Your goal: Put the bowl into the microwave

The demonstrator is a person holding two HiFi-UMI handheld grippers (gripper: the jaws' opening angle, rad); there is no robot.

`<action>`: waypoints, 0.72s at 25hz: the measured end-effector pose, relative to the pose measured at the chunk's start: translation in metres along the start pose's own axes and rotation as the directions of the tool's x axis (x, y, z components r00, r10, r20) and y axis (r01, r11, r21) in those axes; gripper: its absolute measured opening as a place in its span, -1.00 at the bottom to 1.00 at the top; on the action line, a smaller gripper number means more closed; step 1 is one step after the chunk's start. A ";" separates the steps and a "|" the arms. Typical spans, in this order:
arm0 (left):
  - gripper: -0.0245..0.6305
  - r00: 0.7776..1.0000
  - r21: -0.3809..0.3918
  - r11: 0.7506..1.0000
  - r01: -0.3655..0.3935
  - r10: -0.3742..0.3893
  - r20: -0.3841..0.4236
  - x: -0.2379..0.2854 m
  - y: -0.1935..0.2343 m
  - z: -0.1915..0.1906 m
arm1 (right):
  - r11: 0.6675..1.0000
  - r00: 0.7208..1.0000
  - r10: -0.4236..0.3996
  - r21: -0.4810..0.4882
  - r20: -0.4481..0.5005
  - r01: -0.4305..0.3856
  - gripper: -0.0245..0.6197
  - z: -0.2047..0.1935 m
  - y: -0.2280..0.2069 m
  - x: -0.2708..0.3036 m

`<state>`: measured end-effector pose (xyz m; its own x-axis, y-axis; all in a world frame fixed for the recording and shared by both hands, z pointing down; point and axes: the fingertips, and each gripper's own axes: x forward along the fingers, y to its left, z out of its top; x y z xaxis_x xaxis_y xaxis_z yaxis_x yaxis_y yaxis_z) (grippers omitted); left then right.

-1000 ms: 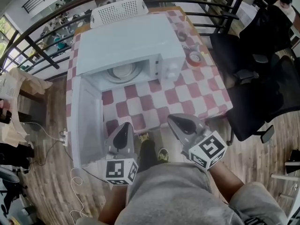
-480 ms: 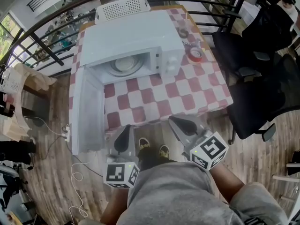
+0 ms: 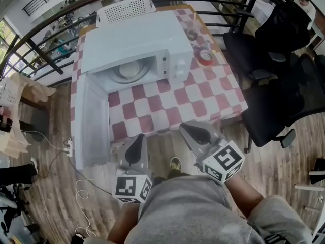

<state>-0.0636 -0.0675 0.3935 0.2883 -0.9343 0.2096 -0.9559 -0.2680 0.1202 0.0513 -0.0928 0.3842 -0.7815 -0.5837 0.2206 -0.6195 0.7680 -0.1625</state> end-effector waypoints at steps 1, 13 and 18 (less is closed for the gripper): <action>-0.89 1.000 0.002 1.000 0.005 -0.005 0.004 -0.002 -0.001 0.001 | 1.000 1.000 -0.002 0.002 0.001 0.002 -0.93 0.000 0.002 -0.001; -0.89 1.000 0.005 1.000 0.015 -0.015 0.007 -0.088 0.002 -0.008 | 1.000 1.000 -0.022 -0.005 0.005 0.022 -0.93 -0.008 0.081 -0.026; -0.89 0.999 0.004 1.000 -0.018 0.018 0.028 -0.139 0.005 -0.011 | 0.999 0.999 -0.035 -0.033 0.004 0.036 -0.93 -0.009 0.119 -0.046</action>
<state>-0.1079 0.0638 0.3753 0.2694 -0.9452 0.1845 -0.9612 -0.2521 0.1120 0.0139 0.0279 0.3632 -0.7593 -0.6115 0.2224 -0.6440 0.7552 -0.1222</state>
